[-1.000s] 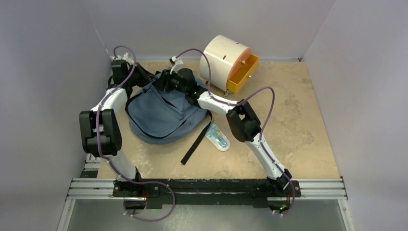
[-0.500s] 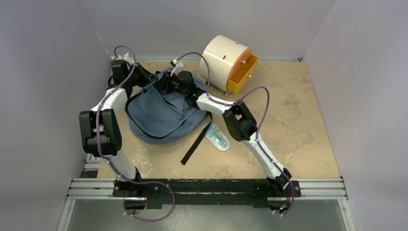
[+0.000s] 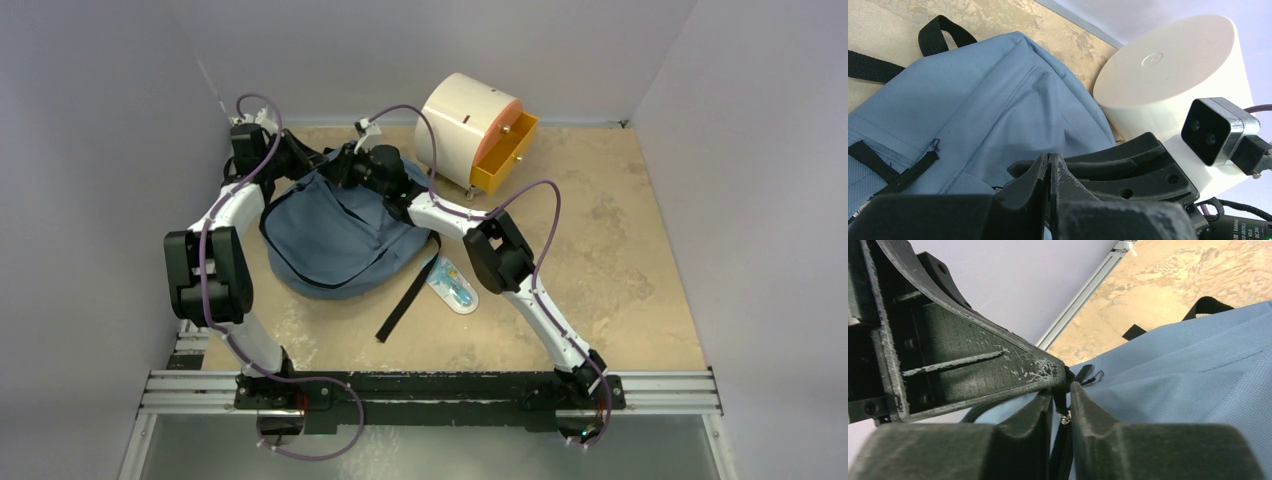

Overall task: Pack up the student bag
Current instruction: Zip the student bag at the center of the board.

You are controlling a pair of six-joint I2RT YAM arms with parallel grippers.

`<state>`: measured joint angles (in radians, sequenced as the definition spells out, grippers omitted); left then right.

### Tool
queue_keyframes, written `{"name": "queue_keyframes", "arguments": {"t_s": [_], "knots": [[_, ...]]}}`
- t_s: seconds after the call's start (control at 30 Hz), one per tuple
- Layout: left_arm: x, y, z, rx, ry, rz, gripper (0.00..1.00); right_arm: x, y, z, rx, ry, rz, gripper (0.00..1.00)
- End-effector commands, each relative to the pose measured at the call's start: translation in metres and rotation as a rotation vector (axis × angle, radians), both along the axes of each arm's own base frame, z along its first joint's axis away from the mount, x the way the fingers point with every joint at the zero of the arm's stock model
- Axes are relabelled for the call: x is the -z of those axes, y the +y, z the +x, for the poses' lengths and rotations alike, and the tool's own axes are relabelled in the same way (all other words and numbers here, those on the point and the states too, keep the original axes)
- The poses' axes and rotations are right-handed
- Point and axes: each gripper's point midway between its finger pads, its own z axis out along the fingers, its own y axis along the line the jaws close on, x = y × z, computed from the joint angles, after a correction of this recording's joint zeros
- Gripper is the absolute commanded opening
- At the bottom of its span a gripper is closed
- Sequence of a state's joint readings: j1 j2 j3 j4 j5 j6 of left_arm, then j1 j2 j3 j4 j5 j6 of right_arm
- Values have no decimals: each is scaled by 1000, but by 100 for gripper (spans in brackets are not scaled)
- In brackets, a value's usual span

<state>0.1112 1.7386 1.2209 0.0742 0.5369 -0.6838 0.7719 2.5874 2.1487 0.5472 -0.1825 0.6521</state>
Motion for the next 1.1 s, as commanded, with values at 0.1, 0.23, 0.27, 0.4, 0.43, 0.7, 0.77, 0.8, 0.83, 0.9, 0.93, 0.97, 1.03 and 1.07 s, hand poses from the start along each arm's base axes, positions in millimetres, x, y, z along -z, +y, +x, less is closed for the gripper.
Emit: {"name": "queue_keyframes", "arguments": {"t_s": [0.1, 0.23, 0.27, 0.4, 0.43, 0.7, 0.77, 0.8, 0.83, 0.9, 0.93, 0.97, 1.03, 1.07], "knots": [[-45, -4, 0, 29, -130, 10, 0, -66, -4, 6, 10, -122, 127, 1], [-40, 4, 1, -30, -80, 12, 23, -67, -8, 4, 19, -126, 115, 0], [-38, 9, 1, -67, -55, 19, 36, -66, -9, 3, 19, -125, 112, 0], [-25, 38, -11, -274, 76, 45, 57, -65, -12, 1, 19, -120, 103, 0], [-22, 44, -14, -318, 97, 50, 58, -66, -13, -1, 17, -120, 102, 0], [18, 71, -43, -481, 306, -35, 59, -64, -15, -6, 4, -121, 97, 0], [23, 68, -43, -466, 324, -72, 58, -65, -15, -7, 1, -128, 98, 0], [24, 64, -42, -449, 323, -89, 57, -66, -15, -7, 0, -131, 99, 0], [24, 61, -39, -428, 319, -106, 56, -67, -14, -7, -5, -134, 99, 0], [24, 51, -36, -376, 317, -144, 53, -69, -15, -8, -8, -148, 100, 0], [26, 47, -34, -356, 320, -159, 53, -70, -15, -8, -8, -155, 102, 0], [29, 44, -33, -335, 325, -172, 52, -72, -15, -9, -11, -162, 103, 0], [32, 38, -32, -303, 340, -199, 51, -75, -15, -10, -20, -173, 108, 0], [34, 36, -32, -293, 349, -211, 50, -76, -15, -11, -22, -177, 109, 0]]}}
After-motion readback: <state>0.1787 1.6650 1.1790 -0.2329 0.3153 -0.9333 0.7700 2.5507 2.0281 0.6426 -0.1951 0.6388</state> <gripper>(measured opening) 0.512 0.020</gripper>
